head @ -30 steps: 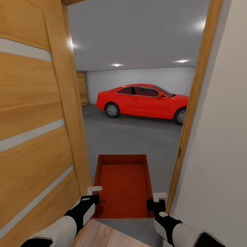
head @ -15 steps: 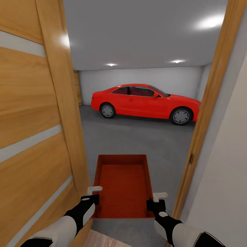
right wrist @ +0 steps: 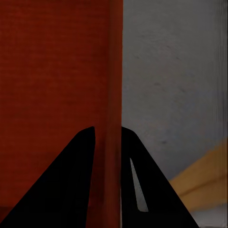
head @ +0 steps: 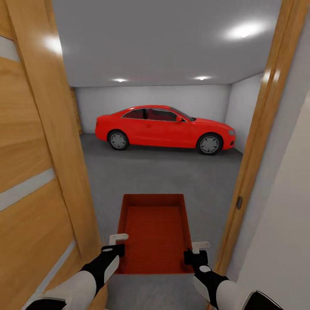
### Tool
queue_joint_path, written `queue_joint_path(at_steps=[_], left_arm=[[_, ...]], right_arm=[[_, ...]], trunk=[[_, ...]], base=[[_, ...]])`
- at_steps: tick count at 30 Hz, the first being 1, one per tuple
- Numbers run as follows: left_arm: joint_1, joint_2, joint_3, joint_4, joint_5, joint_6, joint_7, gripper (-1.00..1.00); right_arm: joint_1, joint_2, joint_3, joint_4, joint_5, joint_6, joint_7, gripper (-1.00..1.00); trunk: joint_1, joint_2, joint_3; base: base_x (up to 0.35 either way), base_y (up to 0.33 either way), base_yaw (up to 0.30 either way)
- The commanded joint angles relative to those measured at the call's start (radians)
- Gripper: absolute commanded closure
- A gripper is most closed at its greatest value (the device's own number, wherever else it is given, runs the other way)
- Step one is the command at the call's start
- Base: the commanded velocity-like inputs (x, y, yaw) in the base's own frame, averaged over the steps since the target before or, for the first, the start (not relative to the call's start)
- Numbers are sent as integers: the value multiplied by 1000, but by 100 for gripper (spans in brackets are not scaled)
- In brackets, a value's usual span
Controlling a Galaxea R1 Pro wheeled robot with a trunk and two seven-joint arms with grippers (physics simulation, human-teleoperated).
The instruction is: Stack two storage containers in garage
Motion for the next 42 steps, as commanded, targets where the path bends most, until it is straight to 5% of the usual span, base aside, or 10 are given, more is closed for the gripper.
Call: queue_joint_path(at_steps=[1, 15, 42], left_arm=[[-1, 63, 35, -5, 53, 7, 8, 100], [-1, 63, 34, -7, 53, 7, 8, 100], [-1, 63, 34, -5, 51, 7, 8, 100]], right_arm=[[0, 0, -31, -2, 8, 1, -1, 100], [0, -1, -31, -2, 8, 1, -1, 100], [0, 1, -31, -2, 8, 1, -1, 100]], trunk=[[0, -1, -1], [0, -1, -1], [0, -1, -1]], base=[[30, 27, -282], [4, 4, -262], [85, 61, -4]])
